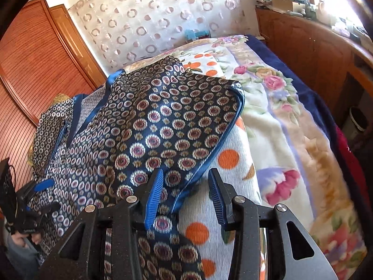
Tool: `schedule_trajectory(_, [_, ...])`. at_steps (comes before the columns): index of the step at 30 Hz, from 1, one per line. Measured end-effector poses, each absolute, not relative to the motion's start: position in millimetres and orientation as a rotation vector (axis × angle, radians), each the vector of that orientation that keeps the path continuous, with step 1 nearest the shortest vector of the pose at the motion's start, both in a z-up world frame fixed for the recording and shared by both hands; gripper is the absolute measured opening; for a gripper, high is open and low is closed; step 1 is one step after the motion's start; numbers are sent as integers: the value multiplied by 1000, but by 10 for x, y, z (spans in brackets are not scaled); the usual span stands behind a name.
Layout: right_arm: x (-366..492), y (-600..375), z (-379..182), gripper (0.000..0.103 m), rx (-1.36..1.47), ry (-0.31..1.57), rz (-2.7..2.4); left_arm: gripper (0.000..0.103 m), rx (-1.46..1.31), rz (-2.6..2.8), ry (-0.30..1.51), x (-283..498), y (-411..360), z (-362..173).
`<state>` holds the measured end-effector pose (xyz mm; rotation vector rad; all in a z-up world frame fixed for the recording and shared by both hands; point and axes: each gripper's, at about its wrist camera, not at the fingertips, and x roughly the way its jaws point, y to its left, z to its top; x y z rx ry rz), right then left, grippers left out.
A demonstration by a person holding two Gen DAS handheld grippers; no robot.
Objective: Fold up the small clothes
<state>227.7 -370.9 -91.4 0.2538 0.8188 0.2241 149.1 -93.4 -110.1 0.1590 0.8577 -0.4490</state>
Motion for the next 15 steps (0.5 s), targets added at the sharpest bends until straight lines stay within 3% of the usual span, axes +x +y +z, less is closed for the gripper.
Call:
schedule_trajectory(1, [2320,-3723,-924,41,265,818,225,82,159,-449,858,1492,-932,-1102])
schedule_trajectory(4, [2428,-3699,-974,8,255,838,235,82,158,-449,858,1489,-934,-1100])
schedule_trajectory(8, [2592,-3640,-901,4,248,796,234,82,155,-450,857,1487,-936,-1099])
schedule_trajectory(15, [2550,-3164,-202,3,91,658,329,82,147,-453,857,1484,-928,-1098])
